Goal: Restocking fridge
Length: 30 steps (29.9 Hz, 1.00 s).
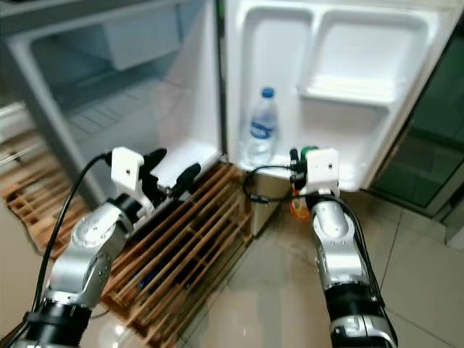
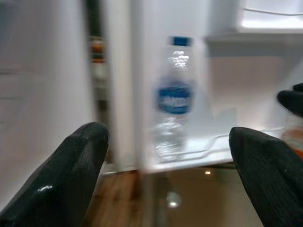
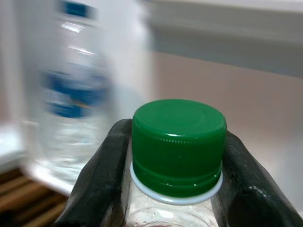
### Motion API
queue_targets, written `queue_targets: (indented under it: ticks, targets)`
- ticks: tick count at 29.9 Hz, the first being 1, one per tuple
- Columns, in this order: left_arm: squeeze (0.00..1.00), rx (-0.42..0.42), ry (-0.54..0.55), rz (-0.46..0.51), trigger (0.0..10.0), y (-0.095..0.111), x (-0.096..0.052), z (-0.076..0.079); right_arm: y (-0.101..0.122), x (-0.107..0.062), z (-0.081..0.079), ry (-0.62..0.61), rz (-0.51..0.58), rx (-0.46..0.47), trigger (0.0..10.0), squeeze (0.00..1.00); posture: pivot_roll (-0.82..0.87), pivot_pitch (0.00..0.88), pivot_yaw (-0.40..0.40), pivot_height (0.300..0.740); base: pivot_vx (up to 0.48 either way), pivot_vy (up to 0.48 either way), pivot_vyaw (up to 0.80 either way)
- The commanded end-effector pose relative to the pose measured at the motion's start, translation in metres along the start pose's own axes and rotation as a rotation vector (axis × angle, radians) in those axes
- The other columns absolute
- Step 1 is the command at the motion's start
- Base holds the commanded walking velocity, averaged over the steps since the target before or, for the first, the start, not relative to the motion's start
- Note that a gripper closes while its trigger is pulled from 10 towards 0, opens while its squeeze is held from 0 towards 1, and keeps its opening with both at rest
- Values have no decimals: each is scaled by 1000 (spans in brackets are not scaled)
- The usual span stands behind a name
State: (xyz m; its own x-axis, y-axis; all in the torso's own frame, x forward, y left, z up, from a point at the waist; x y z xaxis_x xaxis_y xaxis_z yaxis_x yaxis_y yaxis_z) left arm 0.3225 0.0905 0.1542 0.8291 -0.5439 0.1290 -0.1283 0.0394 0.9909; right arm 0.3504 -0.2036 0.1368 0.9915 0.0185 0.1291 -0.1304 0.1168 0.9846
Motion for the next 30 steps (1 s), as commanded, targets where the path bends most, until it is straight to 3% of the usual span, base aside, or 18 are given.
queue_targets:
  ticks: [1, 10, 14, 21, 26, 27, 30]
  targets:
    - [0, 31, 7, 6, 10000, 4, -2, -6, 13, 4, -6, 25, 46, 2, 0, 0, -93, 0, 61, 740, 368, -304, 0]
    - [0, 39, -1, 10, 10000, 4, -3, -5, 57, 7, -28, 146, 213, -69, 0, 0, -93, 0, 64, 740, 168, -95, 0]
    - [0, 40, 0, 9, 10000, 3, -3, -5, 60, 9, -32, 179, 230, -70, 0, 0, -93, 0, 63, 740, 0, 0, 0]
    - [0, 42, 5, 8, 10000, 3, -9, -8, 62, 11, -52, 314, 273, -193, 0, 0, -70, 0, 62, 740, 0, 0, 0]
    - [0, 39, 11, 1, 10000, 1, -12, -7, 61, 12, -56, 333, 283, -211, 0, 0, -55, 0, 54, 740, 0, 0, 0]
    - [0, 38, 17, 3, 10000, 1, -12, -7, 58, 14, -55, 329, 271, -209, 0, 0, -50, 0, 45, 740, 0, 0, 0]
    - [0, 46, 42, 11, 10000, 2, -11, -8, 47, 16, -47, 288, 194, -54, 0, 0, -50, 0, 33, 740, 81, 0, 0]
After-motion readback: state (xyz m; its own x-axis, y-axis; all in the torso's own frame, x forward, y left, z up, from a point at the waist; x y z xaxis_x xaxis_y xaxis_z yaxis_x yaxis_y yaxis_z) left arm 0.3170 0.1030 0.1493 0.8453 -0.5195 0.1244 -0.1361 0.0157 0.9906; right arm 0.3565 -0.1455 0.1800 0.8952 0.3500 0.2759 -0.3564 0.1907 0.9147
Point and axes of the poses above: a point about 5 cm out from each wrist's last joint towards the gripper, its own x axis pointing out of the wrist towards the gripper, its own y axis along the axis of the wrist's last joint, z = x × y, the point moved 2 cm from there along x, pointing out of the wrist towards the gripper, and after that the axes turned 4 degrees about x, right-handed, at the moved point
